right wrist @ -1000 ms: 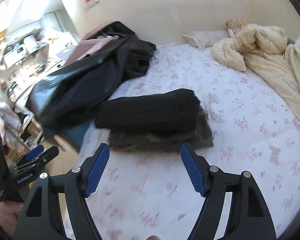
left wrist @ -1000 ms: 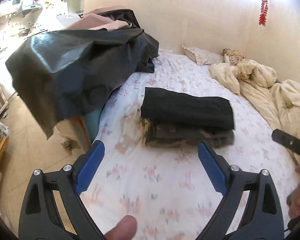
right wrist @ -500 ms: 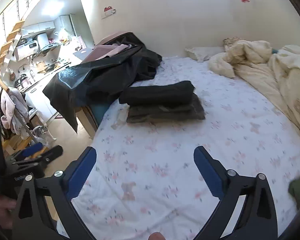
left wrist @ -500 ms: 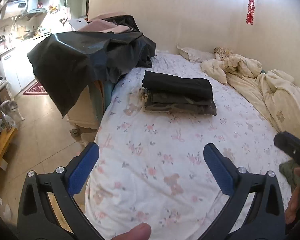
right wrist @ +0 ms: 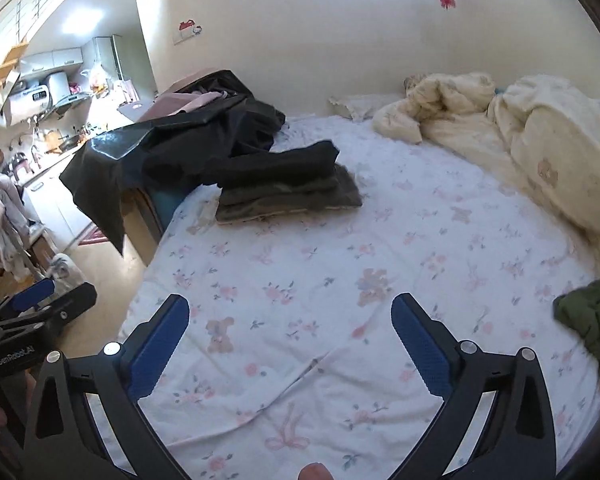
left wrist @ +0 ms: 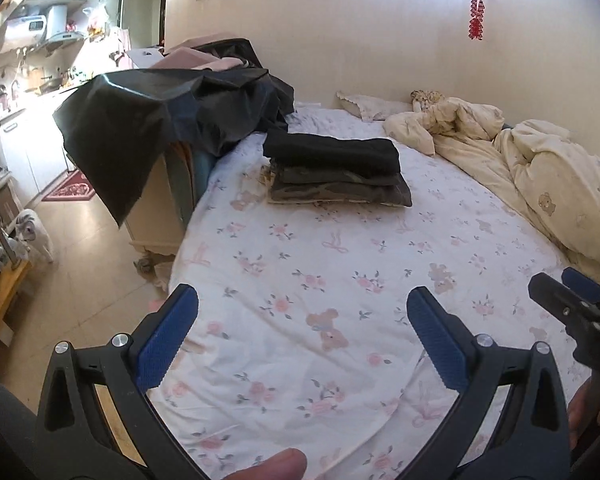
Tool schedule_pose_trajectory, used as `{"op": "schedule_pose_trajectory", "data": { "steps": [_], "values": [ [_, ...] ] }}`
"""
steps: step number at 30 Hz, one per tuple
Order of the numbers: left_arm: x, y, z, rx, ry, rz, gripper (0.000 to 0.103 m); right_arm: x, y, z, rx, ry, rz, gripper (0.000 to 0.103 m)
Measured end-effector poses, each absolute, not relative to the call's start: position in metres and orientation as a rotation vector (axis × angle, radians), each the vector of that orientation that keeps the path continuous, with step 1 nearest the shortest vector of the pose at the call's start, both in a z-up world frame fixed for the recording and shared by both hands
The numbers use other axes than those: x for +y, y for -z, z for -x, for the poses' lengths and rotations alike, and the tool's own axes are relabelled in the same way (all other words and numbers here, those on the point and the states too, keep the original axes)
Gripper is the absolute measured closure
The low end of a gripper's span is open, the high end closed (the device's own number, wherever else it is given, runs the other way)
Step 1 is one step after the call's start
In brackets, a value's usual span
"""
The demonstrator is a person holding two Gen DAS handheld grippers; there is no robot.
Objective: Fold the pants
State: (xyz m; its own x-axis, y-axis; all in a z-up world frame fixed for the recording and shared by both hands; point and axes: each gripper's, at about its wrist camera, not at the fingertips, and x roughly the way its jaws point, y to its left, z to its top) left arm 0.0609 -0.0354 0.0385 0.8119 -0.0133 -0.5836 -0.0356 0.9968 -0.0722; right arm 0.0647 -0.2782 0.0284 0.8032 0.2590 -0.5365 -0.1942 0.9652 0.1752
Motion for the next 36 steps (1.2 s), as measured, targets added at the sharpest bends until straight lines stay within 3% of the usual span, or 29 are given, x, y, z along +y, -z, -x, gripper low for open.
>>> {"op": "schedule_pose_trajectory", "data": {
  "steps": [36],
  "values": [
    [-0.049, -0.036, -0.057, 0.619, 0.015, 0.069, 0.0, -0.286, -0.027, -0.066, 0.567, -0.179, -0.11, 0.0]
  ]
}}
